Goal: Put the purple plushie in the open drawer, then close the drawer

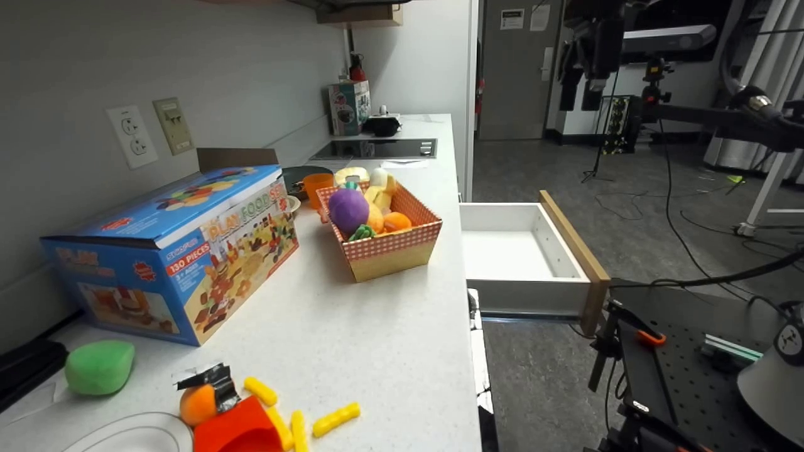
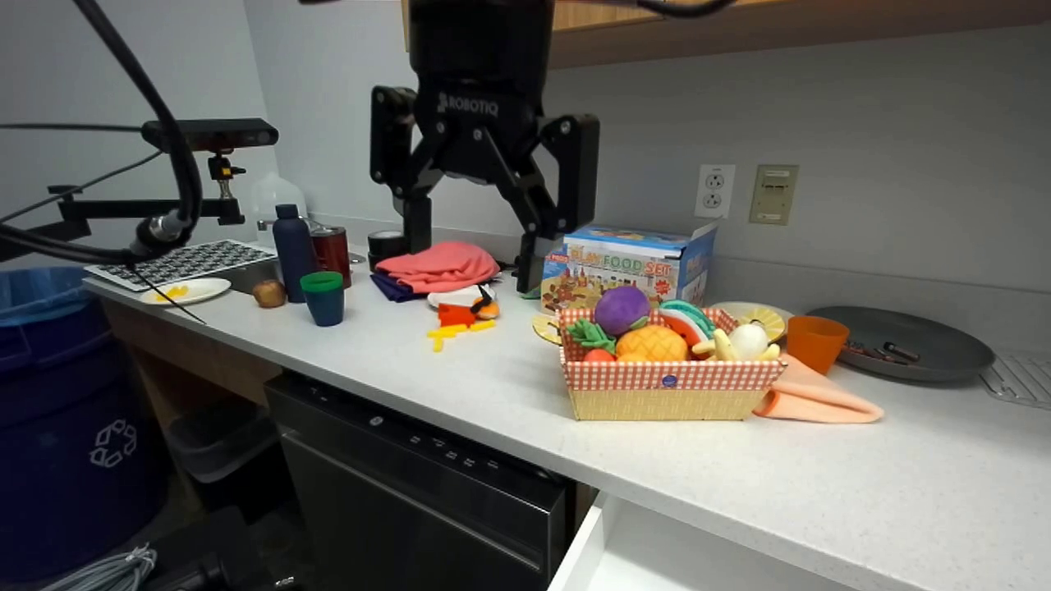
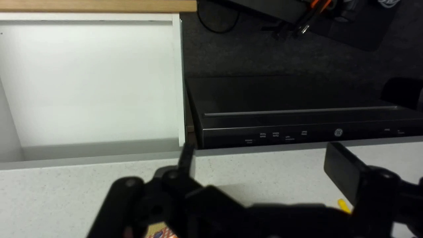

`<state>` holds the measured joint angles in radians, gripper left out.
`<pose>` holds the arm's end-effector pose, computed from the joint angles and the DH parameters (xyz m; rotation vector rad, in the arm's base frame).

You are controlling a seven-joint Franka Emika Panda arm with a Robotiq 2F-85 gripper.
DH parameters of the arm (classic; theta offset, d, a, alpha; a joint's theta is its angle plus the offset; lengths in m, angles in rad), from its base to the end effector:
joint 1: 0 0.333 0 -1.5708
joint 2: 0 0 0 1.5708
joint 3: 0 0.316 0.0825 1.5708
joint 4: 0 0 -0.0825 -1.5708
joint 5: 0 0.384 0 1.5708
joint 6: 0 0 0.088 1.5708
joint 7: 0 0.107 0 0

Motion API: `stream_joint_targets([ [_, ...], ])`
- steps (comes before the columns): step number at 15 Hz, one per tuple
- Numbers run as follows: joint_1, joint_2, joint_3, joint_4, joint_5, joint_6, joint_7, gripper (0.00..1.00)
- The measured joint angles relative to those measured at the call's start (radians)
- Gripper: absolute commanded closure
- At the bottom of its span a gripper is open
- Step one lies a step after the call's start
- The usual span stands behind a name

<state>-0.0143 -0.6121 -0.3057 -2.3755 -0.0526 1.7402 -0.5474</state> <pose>0.3453 -0.1346 0.5257 -2.9793 -0.4416 -0.0116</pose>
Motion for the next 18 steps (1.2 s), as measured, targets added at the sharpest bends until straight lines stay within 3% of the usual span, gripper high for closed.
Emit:
stream_joint_targets([
  [10, 0.004, 0.407, 0.137, 0.185, -0.079, 0.196, 0.011, 0.00],
  [18, 0.003, 0.467, 0.165, 0.236, -0.082, 0.214, 0.011, 0.00],
])
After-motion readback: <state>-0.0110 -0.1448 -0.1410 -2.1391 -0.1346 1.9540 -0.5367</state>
